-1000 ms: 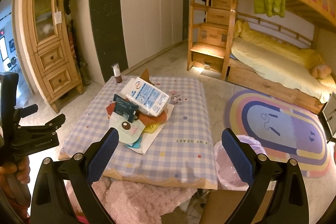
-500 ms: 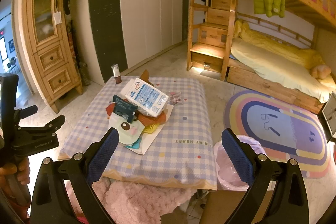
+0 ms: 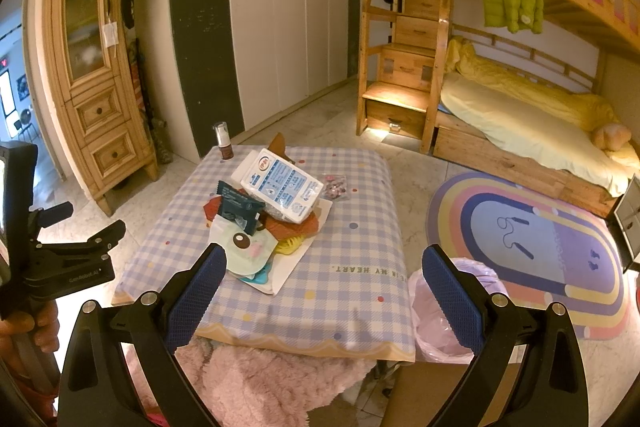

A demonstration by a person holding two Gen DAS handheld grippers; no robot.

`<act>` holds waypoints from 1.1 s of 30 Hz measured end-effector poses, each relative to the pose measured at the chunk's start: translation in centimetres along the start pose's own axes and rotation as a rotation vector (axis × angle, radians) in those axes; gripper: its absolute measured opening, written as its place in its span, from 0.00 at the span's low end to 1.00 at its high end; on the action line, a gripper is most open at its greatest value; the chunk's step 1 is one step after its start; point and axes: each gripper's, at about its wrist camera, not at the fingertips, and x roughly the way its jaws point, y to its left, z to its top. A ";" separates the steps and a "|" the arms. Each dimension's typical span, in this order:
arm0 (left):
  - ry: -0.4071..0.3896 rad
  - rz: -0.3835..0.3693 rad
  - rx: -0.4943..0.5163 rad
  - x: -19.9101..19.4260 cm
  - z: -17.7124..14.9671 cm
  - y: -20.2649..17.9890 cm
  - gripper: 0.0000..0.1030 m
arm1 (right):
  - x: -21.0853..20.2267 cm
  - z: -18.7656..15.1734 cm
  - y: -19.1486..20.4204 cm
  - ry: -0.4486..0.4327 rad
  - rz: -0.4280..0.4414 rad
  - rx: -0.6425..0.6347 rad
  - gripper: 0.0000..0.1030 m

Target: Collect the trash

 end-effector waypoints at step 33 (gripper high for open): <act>0.023 0.032 -0.001 3.5 -0.7 1.0 0.93 | 7.1 0.0 0.6 0.027 0.091 -0.036 0.95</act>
